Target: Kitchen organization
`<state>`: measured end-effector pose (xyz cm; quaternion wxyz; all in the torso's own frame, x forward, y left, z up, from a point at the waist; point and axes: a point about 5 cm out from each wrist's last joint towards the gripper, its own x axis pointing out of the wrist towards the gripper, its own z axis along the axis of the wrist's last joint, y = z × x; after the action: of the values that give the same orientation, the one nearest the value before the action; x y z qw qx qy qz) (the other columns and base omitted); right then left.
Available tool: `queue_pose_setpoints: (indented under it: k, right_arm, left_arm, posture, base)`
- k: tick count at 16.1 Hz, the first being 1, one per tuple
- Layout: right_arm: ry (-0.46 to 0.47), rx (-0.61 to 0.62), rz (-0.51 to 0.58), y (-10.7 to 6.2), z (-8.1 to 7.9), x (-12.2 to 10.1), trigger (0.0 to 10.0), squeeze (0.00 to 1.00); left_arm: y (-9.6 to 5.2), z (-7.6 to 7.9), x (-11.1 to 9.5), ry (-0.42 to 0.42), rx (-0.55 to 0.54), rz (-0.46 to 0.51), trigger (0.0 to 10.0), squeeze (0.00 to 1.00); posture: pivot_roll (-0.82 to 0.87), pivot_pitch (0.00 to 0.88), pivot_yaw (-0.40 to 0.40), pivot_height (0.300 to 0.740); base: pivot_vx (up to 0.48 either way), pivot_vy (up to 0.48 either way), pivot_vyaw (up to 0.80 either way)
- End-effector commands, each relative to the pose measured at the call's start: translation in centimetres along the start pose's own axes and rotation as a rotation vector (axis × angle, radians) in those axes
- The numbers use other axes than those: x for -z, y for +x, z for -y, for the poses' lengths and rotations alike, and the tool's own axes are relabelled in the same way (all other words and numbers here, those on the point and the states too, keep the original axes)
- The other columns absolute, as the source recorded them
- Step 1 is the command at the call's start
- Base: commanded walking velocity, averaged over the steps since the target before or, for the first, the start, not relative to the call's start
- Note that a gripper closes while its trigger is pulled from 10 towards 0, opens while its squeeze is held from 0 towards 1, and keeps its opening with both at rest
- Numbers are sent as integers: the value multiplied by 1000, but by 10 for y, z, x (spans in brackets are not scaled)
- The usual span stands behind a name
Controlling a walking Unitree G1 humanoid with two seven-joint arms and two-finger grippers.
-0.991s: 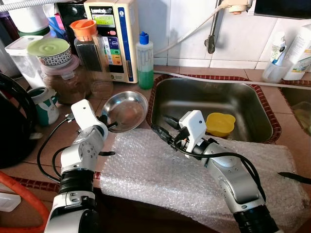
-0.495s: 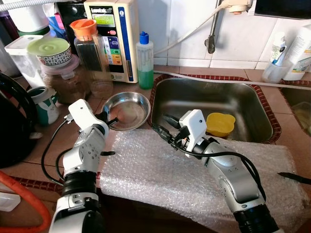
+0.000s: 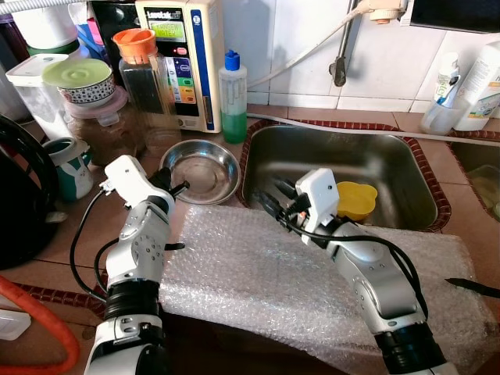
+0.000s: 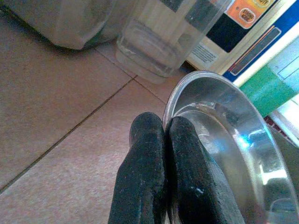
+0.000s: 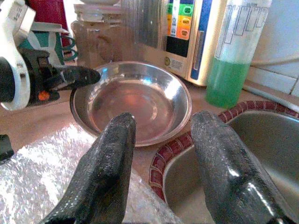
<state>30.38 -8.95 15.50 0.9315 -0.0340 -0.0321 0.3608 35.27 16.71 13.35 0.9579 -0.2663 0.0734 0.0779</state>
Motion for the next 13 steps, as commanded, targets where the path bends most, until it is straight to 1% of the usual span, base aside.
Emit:
queue_pose_setpoints:
  k: [1, 2, 4, 5, 6, 7, 10, 11, 13]
  right_arm:
    - [-4, 28, 4, 0, 6, -2, 10000, 0]
    - [-5, 52, 17, 0, 9, -3, 10000, 0]
    - [29, 102, 59, 2, 15, -10, 10000, 0]
    - [93, 140, 99, 5, 20, -16, 10000, 0]
    - [144, 154, 123, 6, 23, -20, 10000, 0]
    - [220, 173, 152, 8, 27, -24, 10000, 0]
    - [264, 171, 159, 15, 28, -23, 10000, 0]
    - [268, 173, 157, 16, 29, -22, 10000, 0]
    - [314, 187, 169, 15, 32, -22, 10000, 0]
  left_arm:
    - [-1, -2, -4, 51, 9, 28, 0, 0]
    - [-1, 3, -13, 92, 55, 110, 0, 0]
    - [-3, 14, -23, 133, 145, 187, 0, 0]
    - [-5, 21, -25, 136, 202, 214, 0, 0]
    - [-6, 26, -26, 121, 229, 221, 0, 0]
    - [-9, 36, -28, 76, 294, 245, 0, 0]
    - [-12, 48, -27, 25, 372, 256, 0, 0]
    - [-13, 52, -27, 13, 397, 259, 0, 0]
    - [-18, 63, -28, -28, 479, 254, 0, 0]
  posture:
    - [-11, 0, 47, 740]
    - [-10, 0, 46, 740]
    - [-9, 0, 45, 740]
    - [-9, 0, 45, 740]
    - [-10, 0, 44, 740]
    - [-14, 0, 43, 740]
    - [-15, 0, 38, 740]
    - [-10, 0, 34, 740]
    - [-10, 0, 34, 740]
  base:
    - [0, 0, 0]
    - [0, 0, 0]
    - [0, 0, 0]
    - [0, 0, 0]
    - [0, 0, 0]
    - [0, 0, 0]
    - [0, 0, 0]
    - [0, 0, 0]
    - [0, 0, 0]
